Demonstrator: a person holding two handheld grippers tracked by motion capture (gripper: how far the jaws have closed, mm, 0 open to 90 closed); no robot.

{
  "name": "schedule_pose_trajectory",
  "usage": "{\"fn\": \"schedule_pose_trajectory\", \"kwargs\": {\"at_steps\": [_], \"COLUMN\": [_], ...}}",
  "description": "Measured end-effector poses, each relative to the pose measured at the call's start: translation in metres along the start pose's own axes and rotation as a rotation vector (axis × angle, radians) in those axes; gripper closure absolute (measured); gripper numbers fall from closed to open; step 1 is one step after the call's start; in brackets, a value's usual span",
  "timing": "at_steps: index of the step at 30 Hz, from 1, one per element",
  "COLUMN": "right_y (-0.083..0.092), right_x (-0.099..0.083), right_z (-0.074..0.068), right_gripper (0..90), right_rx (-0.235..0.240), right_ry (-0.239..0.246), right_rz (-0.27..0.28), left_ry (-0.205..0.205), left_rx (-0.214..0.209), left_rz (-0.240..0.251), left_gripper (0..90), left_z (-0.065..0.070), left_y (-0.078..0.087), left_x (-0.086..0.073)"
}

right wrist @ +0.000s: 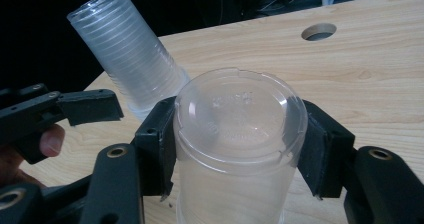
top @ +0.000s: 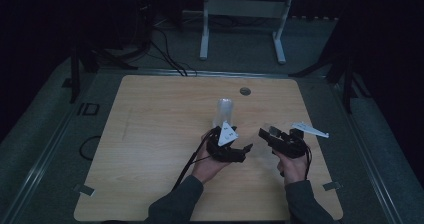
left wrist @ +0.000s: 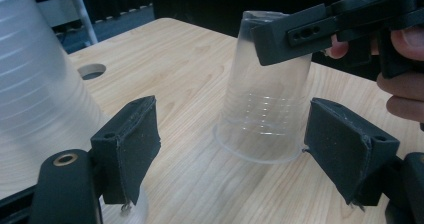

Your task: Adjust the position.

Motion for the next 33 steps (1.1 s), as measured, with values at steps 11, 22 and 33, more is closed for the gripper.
{"fn": "schedule_pose_trajectory", "kwargs": {"at_steps": [11,22,33], "right_y": [0.000,-0.002,-0.001], "right_x": [-0.001,-0.001,0.000], "right_z": [-0.003,-0.003,-0.003], "right_gripper": [40.8,40.8,40.9], "right_rx": [0.013,0.045,0.060], "right_ry": [-0.013,-0.083,-0.119], "right_rz": [0.004,0.016,0.022], "left_ry": [0.011,0.002,-0.001], "left_rx": [-0.029,-0.052,-0.082], "left_rz": [-0.002,-0.002,0.015], "left_gripper": [21.4,21.4,18.7], "left_z": [0.002,0.005,0.009], "left_y": [-0.007,-0.013,-0.018], "left_x": [-0.003,-0.006,-0.008]}}
Point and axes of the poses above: each handheld gripper's, and its own axes: y roughly backward along the jaws, x roughly out of its top, z roughly to its right, the point moved 4 cm from there along -y, roughly forward along the jaws, and after that the axes turned 12 degrees about z, right-handed, at the moved point
